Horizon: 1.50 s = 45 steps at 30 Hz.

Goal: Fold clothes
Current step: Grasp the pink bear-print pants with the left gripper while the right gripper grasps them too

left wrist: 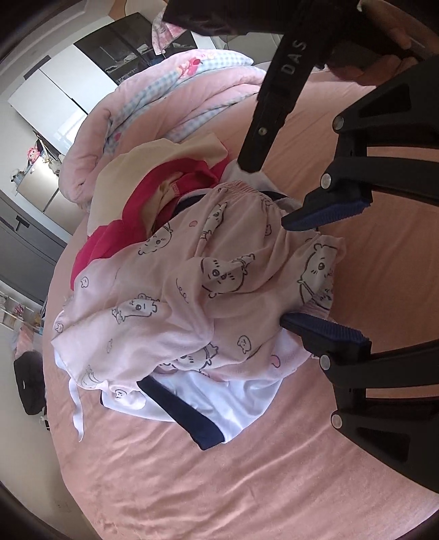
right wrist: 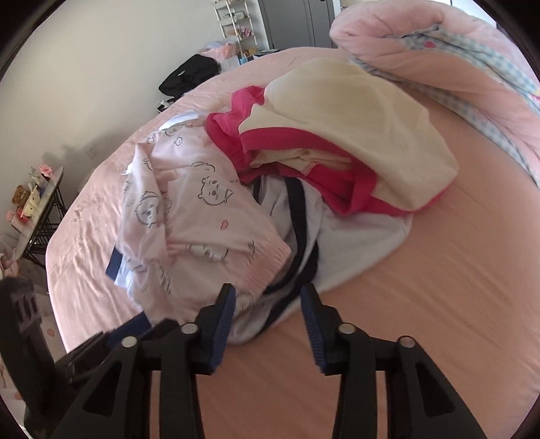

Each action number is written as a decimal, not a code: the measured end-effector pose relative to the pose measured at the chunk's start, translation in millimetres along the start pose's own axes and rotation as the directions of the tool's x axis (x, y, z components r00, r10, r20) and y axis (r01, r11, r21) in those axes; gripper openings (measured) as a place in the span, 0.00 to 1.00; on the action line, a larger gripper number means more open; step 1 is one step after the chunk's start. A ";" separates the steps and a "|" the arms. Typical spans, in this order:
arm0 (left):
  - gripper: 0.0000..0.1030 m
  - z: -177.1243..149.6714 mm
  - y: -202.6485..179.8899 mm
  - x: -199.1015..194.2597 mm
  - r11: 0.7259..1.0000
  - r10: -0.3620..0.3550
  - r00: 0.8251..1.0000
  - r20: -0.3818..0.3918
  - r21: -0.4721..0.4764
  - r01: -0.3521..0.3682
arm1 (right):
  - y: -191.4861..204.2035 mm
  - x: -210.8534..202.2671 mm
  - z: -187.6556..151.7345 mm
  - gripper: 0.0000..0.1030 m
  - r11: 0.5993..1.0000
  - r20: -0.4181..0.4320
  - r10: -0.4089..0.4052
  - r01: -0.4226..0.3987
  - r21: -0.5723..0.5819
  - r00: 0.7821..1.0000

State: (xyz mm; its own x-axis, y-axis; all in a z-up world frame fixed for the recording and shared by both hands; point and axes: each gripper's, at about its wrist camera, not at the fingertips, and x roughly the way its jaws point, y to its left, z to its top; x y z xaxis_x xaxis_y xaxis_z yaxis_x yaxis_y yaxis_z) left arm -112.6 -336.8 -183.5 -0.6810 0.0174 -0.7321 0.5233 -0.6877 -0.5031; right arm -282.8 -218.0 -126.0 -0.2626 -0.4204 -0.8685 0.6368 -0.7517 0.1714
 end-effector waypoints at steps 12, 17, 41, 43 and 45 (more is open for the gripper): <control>0.07 -1.6 -5.2 4.0 0.992 -0.119 0.993 -0.028 0.040 0.120 | 27.8 23.8 7.7 0.10 0.991 -0.006 0.120 -0.121 -0.058 0.993; 0.06 -13.7 -35.8 -16.1 0.958 -0.250 0.968 -0.037 0.134 0.253 | 16.1 -32.1 1.9 0.09 0.993 0.103 0.119 -0.116 -0.034 0.988; 0.06 -176.8 -271.2 -162.5 0.710 -0.516 0.818 -0.253 0.408 0.574 | -122.6 -394.2 -248.9 0.09 0.956 0.469 -0.015 -0.125 0.265 0.883; 0.06 -183.9 -271.8 -155.3 0.734 -0.467 0.848 -0.250 0.425 0.530 | -127.3 -382.3 -253.5 0.09 0.959 0.431 -0.050 -0.076 0.271 0.901; 0.06 -192.4 -267.6 -143.1 0.750 -0.401 0.868 -0.294 0.438 0.495 | -145.6 -354.5 -258.1 0.10 0.944 0.369 -0.021 -0.103 0.313 0.929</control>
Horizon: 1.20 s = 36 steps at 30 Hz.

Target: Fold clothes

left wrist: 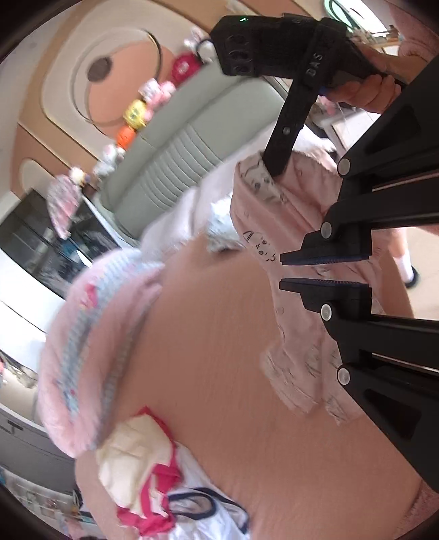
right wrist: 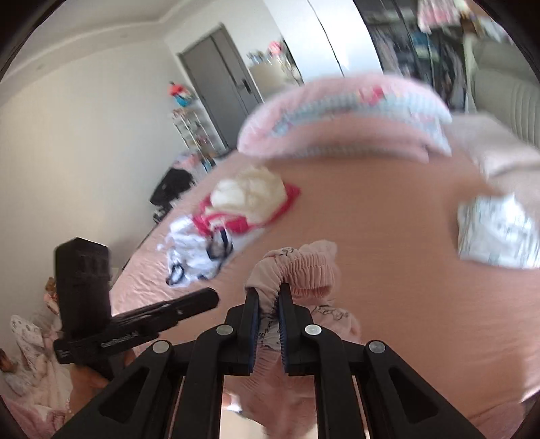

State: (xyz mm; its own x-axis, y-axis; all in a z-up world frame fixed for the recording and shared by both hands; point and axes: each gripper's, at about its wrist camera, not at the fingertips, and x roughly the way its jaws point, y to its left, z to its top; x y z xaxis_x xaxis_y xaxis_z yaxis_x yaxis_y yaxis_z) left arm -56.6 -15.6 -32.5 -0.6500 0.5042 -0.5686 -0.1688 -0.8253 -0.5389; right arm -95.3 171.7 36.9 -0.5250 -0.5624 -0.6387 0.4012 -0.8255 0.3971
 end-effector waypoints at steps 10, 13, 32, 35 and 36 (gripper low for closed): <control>0.31 -58.6 -23.6 62.9 0.992 0.068 0.983 -0.171 0.118 -0.048 | -54.6 76.2 -35.0 0.12 0.985 -0.144 0.081 -0.057 0.165 0.986; 0.59 -63.2 -28.4 77.6 0.993 0.041 0.985 -0.165 0.112 -0.023 | -57.4 65.4 -36.6 0.12 0.985 -0.122 0.060 -0.039 0.168 0.991; 0.08 -34.5 7.0 32.6 0.968 0.239 0.970 0.045 -0.089 -0.234 | -102.3 54.1 -93.6 0.35 0.982 -0.226 -0.089 0.123 0.142 0.970; 0.08 -27.3 -2.4 18.2 0.978 0.192 0.977 0.090 -0.102 -0.183 | -83.8 62.2 -92.9 0.62 0.994 -0.207 -0.019 0.040 0.098 0.978; 0.08 -24.8 -7.1 13.2 0.980 0.183 0.978 0.101 -0.102 -0.173 | -78.1 67.9 -94.2 0.63 0.996 -0.225 -0.004 0.025 0.090 0.974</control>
State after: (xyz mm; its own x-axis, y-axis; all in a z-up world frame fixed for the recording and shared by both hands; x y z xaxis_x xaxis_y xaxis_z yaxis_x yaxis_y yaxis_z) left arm -45.6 3.2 -51.6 -0.7415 0.3161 -0.5919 0.0224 -0.8700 -0.4926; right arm -91.5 202.4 -99.5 -0.3445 -0.5339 -0.7722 0.3183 -0.8403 0.4389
